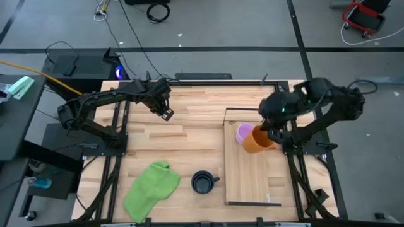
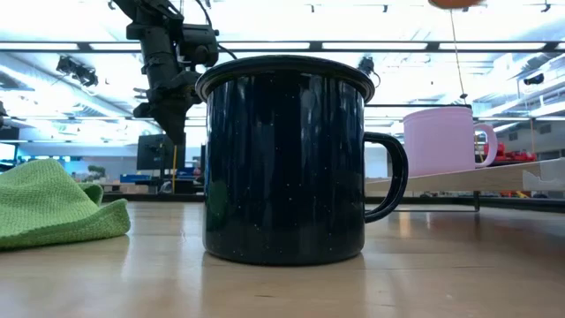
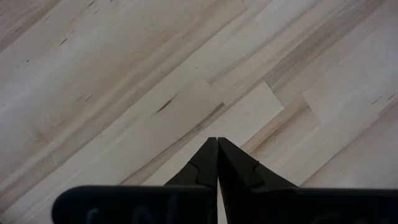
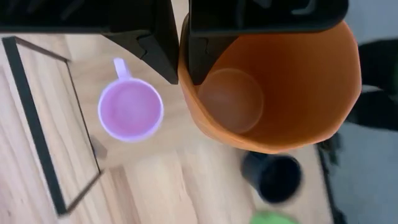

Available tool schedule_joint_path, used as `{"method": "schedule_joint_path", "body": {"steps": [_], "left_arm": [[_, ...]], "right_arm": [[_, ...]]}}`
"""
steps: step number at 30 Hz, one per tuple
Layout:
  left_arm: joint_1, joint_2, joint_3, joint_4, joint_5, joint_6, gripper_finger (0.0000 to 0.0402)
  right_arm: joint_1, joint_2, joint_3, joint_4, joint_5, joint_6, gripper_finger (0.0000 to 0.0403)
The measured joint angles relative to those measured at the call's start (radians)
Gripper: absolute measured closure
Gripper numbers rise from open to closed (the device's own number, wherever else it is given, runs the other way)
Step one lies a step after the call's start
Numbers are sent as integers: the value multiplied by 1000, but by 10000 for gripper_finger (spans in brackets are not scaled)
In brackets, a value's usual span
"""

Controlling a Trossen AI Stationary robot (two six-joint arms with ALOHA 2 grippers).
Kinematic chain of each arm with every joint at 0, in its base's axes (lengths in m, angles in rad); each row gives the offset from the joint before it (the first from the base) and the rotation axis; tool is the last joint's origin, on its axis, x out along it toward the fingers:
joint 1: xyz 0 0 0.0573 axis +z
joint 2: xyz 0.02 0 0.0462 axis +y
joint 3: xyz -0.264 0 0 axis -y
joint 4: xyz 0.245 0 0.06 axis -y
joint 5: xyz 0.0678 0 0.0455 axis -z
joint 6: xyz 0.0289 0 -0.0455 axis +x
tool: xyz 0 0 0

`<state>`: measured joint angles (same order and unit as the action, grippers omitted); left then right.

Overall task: Stack small to large cups/mugs on shelf
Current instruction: Put the orange mug on the shelf

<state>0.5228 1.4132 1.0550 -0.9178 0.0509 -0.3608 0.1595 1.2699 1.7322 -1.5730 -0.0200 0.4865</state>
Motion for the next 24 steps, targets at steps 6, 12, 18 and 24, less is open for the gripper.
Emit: {"method": "schedule_joint_path", "body": {"steps": [6,12,18,24], "left_arm": [[0,0,0,0,0,-13,382],[0,0,0,0,0,-17,389],[0,0,0,1,0,-21,387],[0,0,0,1,0,-22,375]], "right_arm": [[66,-6,-134,3,21,-20,389],[109,28,-241,3,28,-112,389],[150,97,-303,5,56,-219,389],[165,152,-326,42,72,-282,389]]}}
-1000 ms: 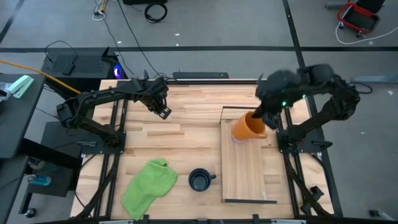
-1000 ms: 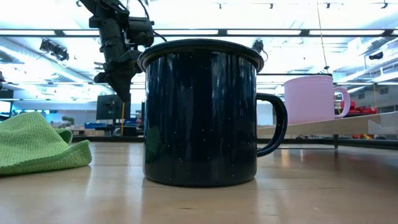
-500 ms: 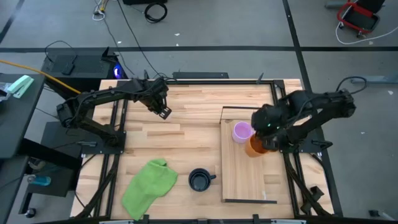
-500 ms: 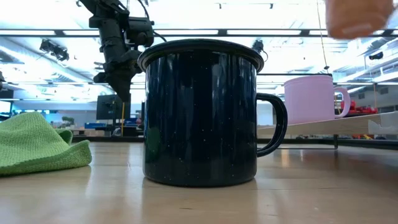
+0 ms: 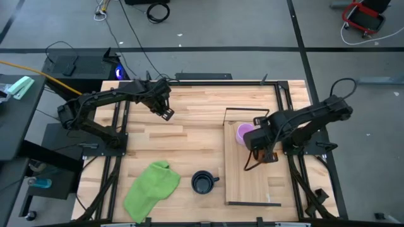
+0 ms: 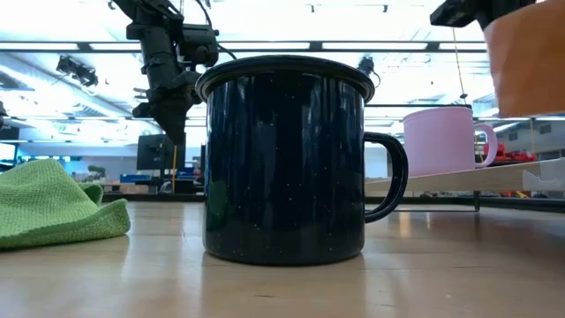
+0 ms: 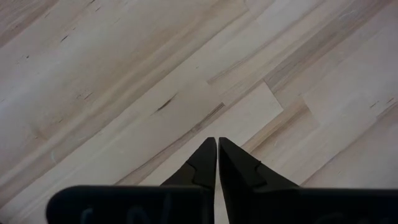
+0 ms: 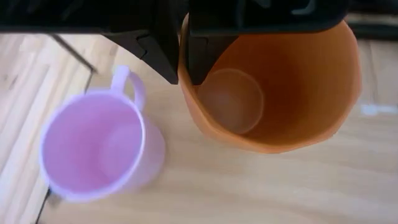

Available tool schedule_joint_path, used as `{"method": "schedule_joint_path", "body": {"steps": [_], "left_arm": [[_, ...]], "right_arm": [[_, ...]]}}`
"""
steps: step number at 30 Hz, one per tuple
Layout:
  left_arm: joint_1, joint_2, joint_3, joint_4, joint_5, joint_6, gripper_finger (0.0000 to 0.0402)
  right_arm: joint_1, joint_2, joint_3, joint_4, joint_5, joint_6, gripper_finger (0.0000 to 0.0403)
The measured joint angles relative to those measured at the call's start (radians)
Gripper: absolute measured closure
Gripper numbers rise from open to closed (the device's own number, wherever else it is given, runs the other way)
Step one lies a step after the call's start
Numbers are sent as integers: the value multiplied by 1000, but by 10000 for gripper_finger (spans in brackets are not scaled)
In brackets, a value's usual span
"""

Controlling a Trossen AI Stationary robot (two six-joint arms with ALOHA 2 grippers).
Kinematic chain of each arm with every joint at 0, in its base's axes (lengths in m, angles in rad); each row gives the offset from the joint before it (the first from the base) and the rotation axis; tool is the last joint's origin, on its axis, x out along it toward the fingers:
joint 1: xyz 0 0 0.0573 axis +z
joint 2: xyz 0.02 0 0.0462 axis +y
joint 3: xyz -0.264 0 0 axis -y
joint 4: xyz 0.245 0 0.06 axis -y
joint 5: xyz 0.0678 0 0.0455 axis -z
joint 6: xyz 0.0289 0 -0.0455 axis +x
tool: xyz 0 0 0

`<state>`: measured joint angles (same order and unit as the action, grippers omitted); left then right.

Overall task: Stack small to large cups/mugs on shelf
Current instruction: Put the orange mug on the shelf

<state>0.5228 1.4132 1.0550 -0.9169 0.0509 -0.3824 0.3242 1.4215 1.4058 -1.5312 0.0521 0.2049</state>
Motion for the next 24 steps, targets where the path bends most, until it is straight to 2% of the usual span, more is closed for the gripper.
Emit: {"method": "schedule_joint_path", "body": {"steps": [4,10,18,24], "left_arm": [[0,0,0,0,0,0,378],[0,0,0,0,0,0,387],[-4,0,0,0,0,0,378],[-26,0,0,0,0,1,380]], "right_arm": [[0,4,-3,99,0,-7,389],[0,12,-3,111,0,-6,389],[0,60,-4,172,-4,2,389],[0,29,-81,253,-30,52,389]]}}
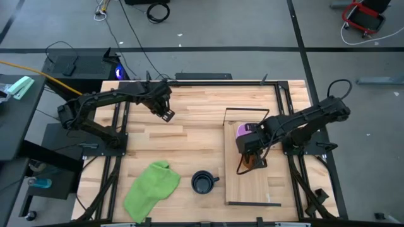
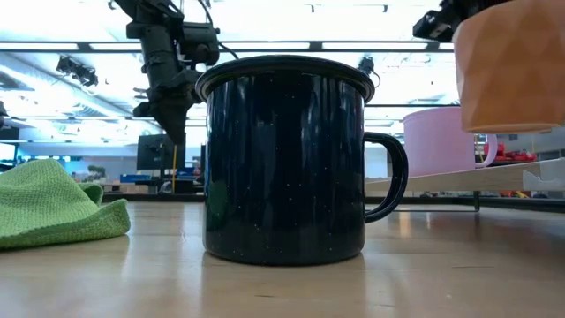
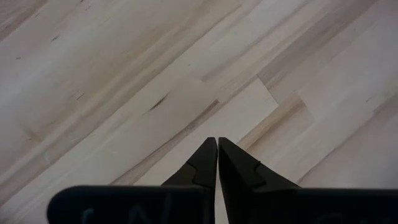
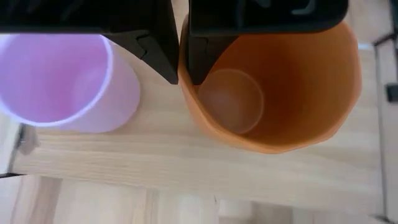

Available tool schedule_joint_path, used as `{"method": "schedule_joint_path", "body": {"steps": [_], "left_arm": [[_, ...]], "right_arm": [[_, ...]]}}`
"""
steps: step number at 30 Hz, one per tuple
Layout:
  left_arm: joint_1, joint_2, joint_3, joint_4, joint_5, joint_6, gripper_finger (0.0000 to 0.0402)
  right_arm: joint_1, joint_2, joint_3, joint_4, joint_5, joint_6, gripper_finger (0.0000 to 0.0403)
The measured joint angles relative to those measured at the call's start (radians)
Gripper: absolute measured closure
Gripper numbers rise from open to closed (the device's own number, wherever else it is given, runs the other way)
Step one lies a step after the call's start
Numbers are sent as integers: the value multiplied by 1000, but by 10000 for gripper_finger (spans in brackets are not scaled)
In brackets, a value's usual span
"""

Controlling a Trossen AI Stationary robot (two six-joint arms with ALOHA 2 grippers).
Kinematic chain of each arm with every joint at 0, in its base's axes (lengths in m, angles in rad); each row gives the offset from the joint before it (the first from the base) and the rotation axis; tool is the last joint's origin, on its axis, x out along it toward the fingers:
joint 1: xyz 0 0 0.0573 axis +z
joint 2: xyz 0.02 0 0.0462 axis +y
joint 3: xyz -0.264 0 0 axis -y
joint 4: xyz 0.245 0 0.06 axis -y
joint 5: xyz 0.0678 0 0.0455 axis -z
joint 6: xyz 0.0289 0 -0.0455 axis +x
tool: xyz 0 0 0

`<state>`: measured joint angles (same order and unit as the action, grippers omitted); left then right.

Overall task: Stack small to large cups/mugs on shelf
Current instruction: Put the orange mug on the shelf

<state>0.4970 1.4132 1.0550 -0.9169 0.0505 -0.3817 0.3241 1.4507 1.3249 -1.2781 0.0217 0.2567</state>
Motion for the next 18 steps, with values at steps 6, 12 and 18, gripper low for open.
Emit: {"method": "schedule_joint_path", "body": {"steps": [6,12,18], "left_arm": [[-18,0,0,0,0,0,377],[-19,0,0,0,0,0,372],[-19,0,0,0,1,-2,376]], "right_arm": [[-1,-43,-77,65,-6,56,389],[-1,-44,-117,114,-32,63,389],[-1,-45,-154,126,-31,57,390]]}}
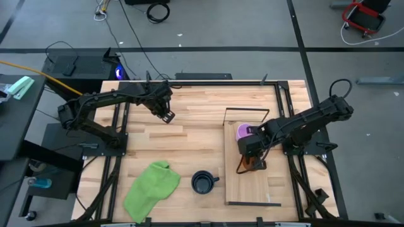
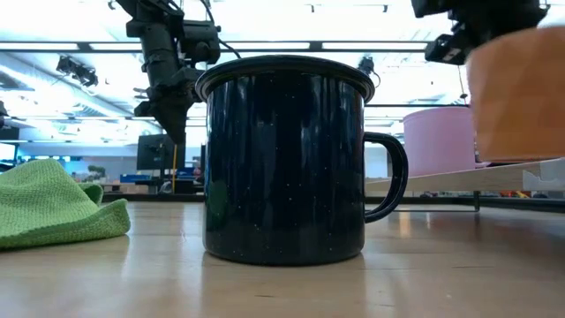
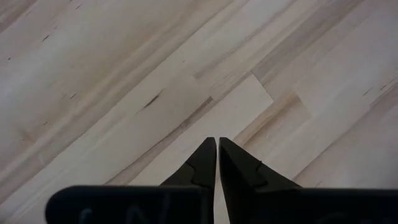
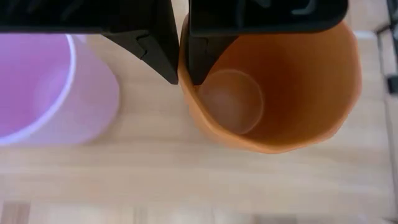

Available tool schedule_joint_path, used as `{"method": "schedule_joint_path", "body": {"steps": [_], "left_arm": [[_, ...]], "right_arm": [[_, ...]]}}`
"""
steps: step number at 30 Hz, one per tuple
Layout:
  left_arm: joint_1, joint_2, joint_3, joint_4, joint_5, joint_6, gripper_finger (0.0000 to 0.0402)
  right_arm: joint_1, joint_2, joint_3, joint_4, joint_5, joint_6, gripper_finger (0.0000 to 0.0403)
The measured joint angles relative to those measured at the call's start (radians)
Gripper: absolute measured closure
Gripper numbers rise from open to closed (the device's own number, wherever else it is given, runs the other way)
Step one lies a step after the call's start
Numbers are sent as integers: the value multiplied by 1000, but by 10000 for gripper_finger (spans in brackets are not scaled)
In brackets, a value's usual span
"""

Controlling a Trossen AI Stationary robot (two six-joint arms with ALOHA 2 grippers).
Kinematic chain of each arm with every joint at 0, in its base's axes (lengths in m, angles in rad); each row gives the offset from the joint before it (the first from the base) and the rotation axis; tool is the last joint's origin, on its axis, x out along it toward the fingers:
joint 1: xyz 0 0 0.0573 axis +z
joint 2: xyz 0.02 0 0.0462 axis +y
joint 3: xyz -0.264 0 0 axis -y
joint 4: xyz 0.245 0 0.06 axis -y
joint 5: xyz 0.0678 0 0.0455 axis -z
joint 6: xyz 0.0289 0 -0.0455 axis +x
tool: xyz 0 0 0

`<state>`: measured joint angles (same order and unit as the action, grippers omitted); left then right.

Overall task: Stack small to large cups/mugs on shelf
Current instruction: Put the orange mug on the shelf

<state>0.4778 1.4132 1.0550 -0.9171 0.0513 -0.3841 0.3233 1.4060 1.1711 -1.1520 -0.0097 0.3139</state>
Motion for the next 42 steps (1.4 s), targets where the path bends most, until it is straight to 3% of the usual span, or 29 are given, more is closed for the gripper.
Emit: {"method": "schedule_joint_path", "body": {"steps": [42], "left_arm": [[-33,0,0,8,18,-32,366]], "right_arm": [[-75,15,-50,56,-24,-107,390]]}}
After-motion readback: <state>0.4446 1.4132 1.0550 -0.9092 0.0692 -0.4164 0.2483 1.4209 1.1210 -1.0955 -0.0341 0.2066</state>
